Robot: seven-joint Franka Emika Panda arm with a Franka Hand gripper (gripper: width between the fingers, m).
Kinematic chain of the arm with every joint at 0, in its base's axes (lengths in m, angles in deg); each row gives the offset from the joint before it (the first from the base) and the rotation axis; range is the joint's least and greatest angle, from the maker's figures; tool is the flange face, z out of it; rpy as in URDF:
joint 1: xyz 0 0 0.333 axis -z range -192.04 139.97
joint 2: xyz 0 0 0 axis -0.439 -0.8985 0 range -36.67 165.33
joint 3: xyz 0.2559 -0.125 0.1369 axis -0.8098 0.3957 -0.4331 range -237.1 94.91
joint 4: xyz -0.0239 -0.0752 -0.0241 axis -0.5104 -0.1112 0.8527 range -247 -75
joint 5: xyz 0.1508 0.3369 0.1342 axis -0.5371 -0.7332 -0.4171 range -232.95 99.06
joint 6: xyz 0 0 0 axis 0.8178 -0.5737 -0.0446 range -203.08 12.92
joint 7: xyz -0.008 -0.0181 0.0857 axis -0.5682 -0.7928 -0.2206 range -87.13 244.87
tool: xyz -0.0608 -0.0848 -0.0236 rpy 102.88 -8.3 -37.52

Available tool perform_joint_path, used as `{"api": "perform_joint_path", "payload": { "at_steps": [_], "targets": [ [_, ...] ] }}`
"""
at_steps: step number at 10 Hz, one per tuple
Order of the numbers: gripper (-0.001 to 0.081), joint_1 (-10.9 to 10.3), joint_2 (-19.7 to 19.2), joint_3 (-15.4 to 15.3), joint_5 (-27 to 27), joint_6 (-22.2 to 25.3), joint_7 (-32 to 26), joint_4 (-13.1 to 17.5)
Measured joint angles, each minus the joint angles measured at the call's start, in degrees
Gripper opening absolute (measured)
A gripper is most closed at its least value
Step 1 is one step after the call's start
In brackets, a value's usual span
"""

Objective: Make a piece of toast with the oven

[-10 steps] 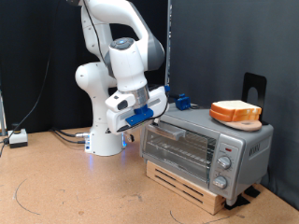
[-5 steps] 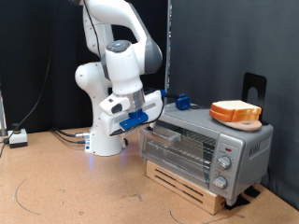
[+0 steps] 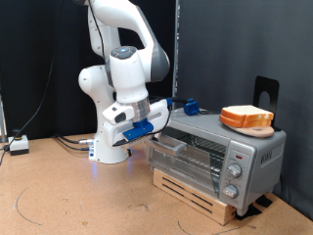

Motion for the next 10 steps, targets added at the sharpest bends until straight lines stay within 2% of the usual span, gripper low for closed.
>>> {"api": "perform_joint_path", "payload": {
  "at_steps": [2, 5, 10],
  "targets": [
    [0.0809, 0.0, -0.4, 0.1, -0.6, -0.5, -0.9, 0.0],
    [0.0809, -0.3, -0.2, 0.6, -7.9, -2.9, -4.9, 0.2],
    [0.0809, -0.2, -0.7, 0.6, -7.2, -2.3, -3.8, 0.8]
  ]
}}
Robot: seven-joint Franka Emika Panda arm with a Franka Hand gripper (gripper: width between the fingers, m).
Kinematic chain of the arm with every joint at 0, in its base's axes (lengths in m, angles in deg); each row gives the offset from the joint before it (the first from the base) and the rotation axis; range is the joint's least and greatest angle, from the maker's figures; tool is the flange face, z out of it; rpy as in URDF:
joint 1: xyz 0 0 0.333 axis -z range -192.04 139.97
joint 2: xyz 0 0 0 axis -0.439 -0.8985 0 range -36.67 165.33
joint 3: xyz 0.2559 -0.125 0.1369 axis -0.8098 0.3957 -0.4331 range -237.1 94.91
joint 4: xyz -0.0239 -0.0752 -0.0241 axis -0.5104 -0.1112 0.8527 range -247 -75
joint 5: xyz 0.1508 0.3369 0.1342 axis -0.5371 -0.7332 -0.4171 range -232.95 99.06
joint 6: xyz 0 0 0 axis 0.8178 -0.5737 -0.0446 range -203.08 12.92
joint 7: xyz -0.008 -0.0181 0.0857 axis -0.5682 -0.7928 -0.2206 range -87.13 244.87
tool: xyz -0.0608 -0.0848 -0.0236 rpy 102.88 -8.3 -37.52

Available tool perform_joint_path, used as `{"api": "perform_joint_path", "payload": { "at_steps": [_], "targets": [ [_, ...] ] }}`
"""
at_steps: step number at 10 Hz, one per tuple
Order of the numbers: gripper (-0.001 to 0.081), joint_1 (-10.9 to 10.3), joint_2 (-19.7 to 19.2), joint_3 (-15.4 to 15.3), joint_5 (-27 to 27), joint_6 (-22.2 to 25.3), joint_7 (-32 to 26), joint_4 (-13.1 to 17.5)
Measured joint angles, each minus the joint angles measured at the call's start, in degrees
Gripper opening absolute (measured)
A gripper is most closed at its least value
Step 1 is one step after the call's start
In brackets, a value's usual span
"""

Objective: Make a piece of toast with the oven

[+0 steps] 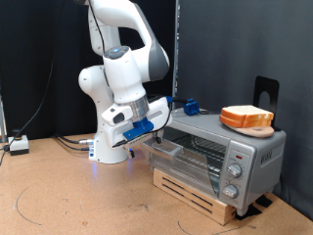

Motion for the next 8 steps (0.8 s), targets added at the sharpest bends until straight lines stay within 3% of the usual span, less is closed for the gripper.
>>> {"api": "perform_joint_path", "payload": {
  "at_steps": [5, 8],
  "targets": [
    [0.0809, 0.3, -3.9, 0.0, 2.5, -3.6, 2.8, 0.8],
    [0.0809, -0.3, -7.1, -0.2, -0.5, -6.4, 2.1, 2.9]
  ]
}}
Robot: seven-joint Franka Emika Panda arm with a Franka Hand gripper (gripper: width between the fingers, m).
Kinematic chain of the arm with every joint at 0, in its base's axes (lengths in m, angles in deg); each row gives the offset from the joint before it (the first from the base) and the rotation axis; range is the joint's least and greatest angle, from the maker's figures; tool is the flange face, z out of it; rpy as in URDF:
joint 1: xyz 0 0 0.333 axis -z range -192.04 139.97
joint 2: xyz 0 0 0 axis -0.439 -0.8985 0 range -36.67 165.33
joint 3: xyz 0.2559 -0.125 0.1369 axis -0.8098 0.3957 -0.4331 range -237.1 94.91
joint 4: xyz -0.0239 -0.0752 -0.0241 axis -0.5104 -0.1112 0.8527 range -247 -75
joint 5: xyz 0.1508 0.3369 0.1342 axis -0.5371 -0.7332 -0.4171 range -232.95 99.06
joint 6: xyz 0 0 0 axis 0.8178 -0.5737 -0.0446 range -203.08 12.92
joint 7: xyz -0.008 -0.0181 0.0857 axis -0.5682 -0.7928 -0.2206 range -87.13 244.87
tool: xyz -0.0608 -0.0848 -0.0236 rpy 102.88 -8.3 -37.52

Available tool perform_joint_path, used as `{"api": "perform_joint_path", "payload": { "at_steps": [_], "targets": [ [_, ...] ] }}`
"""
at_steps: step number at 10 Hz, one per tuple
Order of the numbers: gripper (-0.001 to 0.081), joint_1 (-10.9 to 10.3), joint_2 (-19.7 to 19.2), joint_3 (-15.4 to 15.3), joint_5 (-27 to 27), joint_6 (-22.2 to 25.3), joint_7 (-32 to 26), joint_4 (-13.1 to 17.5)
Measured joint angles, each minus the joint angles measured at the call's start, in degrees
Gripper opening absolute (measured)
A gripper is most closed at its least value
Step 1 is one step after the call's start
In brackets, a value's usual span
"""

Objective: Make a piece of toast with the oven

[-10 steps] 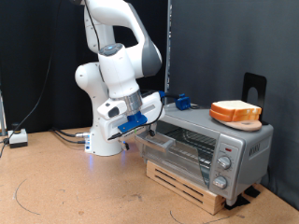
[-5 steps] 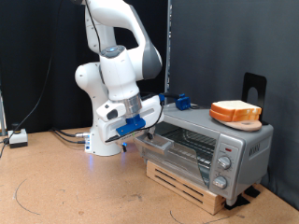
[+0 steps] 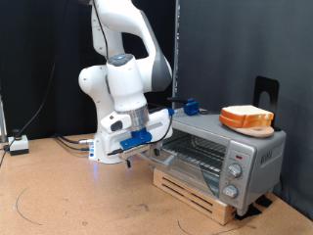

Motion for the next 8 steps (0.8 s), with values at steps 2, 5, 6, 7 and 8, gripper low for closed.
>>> {"api": "perform_joint_path", "payload": {
  "at_steps": [2, 5, 6, 7, 8],
  "targets": [
    [0.0809, -0.1, -2.3, -0.1, -0.4, -0.5, 0.0, 1.7],
    [0.0809, 0.2, -6.6, 0.0, 0.8, -3.7, 0.5, 3.6],
    [0.0809, 0.4, -8.0, 0.1, 1.4, -5.3, 0.5, 3.9],
    [0.0809, 0.6, -9.6, 0.2, 1.8, -6.7, 0.5, 4.1],
    [0.0809, 0.9, -11.3, 0.3, 1.9, -7.6, 0.5, 4.6]
  ]
}}
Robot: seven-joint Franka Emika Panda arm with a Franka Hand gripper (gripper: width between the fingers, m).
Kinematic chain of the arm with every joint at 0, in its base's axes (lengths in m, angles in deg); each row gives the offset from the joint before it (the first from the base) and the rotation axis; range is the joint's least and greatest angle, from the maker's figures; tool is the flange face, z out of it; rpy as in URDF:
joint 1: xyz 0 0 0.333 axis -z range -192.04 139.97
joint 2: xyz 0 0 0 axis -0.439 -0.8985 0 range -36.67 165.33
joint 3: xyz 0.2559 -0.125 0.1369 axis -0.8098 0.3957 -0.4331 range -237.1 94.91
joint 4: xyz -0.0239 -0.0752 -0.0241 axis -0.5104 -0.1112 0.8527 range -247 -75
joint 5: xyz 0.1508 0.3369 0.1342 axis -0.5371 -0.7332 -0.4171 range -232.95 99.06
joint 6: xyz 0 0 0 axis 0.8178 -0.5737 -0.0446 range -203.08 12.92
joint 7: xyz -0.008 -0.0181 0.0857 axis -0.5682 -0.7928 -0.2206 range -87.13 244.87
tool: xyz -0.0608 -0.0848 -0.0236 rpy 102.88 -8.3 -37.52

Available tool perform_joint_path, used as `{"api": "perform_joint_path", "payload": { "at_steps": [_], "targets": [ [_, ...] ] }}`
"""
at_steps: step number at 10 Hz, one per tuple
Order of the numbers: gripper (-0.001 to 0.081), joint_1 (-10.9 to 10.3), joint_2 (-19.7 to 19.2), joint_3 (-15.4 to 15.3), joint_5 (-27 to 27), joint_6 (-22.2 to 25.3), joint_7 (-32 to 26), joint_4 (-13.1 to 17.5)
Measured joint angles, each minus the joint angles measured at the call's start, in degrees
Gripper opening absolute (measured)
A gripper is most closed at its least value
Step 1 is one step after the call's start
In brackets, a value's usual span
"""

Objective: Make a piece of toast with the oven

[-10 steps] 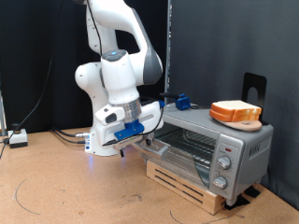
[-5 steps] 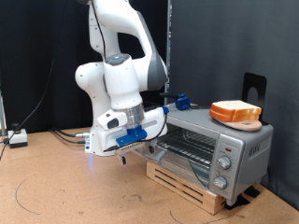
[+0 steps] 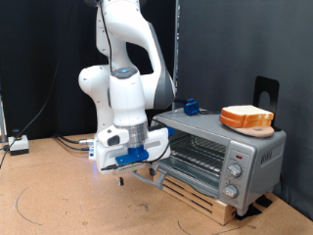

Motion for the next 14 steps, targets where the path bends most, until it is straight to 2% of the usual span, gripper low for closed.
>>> {"api": "perform_joint_path", "payload": {
  "at_steps": [6, 8, 11, 14],
  "targets": [
    [0.0809, 0.9, -9.3, 0.0, -1.8, -0.3, 0.3, 4.2],
    [0.0809, 1.2, -11.5, 0.0, -1.9, -0.4, 0.2, 4.7],
    [0.0809, 2.4, -12.5, 0.2, -1.8, -2.8, -2.3, 4.0],
    [0.0809, 4.0, -11.3, 1.5, -1.1, -3.4, -7.6, 3.0]
  ]
}}
